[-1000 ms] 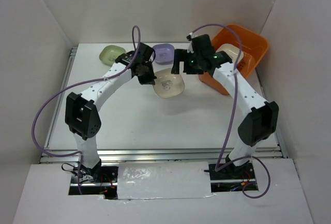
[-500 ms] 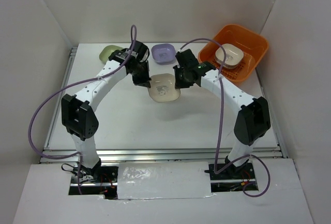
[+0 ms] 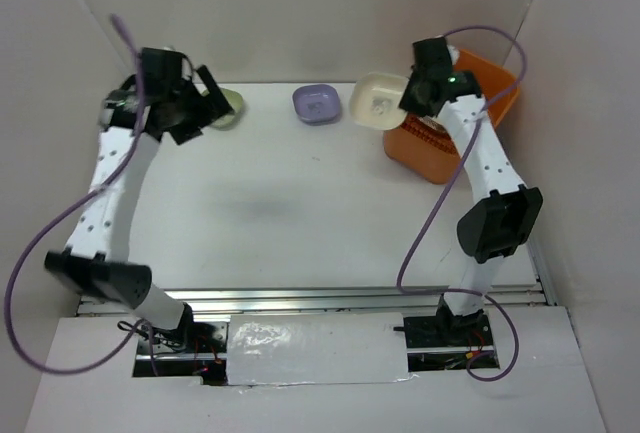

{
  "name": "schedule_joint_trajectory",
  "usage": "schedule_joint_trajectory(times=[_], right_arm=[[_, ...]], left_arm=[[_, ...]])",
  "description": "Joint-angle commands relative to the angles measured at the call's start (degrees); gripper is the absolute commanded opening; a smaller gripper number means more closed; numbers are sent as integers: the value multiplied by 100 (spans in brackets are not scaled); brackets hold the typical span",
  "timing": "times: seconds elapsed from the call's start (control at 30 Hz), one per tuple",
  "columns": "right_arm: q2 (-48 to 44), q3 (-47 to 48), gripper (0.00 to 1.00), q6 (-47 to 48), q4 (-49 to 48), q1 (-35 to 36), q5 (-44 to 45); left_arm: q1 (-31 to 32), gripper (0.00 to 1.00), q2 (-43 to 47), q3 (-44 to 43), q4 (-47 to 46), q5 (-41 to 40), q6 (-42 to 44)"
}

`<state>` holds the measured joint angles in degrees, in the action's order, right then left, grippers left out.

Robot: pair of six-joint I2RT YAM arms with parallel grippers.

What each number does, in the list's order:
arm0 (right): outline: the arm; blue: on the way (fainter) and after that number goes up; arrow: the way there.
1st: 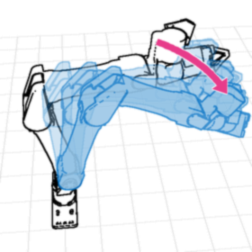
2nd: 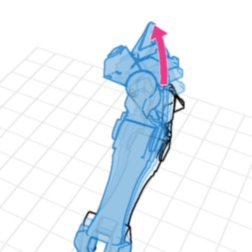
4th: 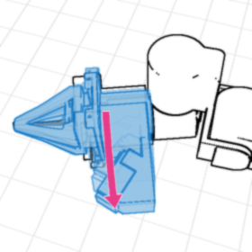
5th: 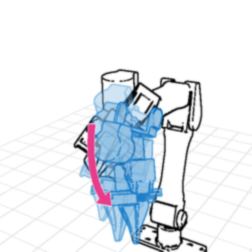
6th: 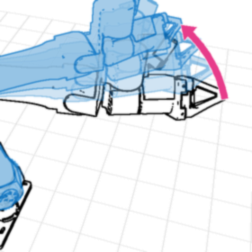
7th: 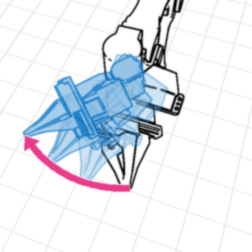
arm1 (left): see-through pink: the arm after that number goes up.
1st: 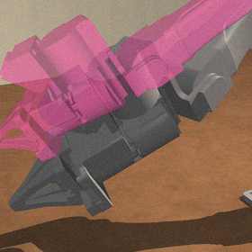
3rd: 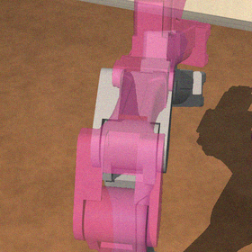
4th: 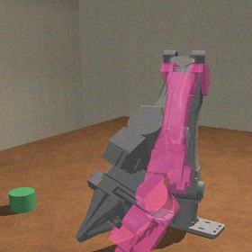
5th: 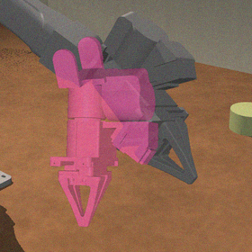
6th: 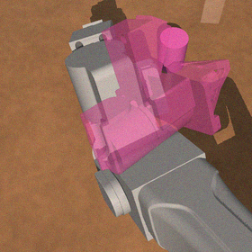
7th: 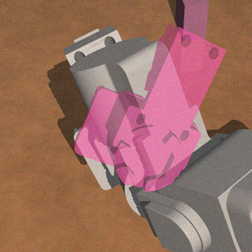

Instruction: Place the plates into the plastic bin on the countertop

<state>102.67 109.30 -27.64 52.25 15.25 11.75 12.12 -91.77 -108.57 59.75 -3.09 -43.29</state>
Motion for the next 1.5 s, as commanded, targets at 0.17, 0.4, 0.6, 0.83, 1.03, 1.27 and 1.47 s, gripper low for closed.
schedule_joint_trajectory(times=[0.17, 0.4, 0.6, 0.83, 1.03, 1.27, 1.47], right_arm=[[997, 1752, 0, -234, 384, -2068, 311], [2248, 2764, 0, 83, -311, -2579, 450], [2573, 2736, 1, -49, -848, -2878, -23], [2811, 2861, 72, -216, -1120, -2852, -453], [1971, 2940, 100, -312, -1243, -2782, -1130], [-710, 1343, 100, -374, -1875, -2106, -1964], [-3179, -2850, 100, -2178, -5054, -1718, -4734]], left_arm=[[-622, 99, 1206, 520, -666, 256, 224], [-746, 99, 1029, 1048, -868, 1364, 813], [-764, 99, 1047, 1154, -815, 1391, 962], [-869, 99, 722, 1198, -824, 1338, 963], [-1632, 99, 406, 2057, -1570, 1741, 393], [-2398, 99, 55, 3122, -4065, 1559, -1110], [-2504, 99, -1112, 3176, -5636, 944, -2463]])
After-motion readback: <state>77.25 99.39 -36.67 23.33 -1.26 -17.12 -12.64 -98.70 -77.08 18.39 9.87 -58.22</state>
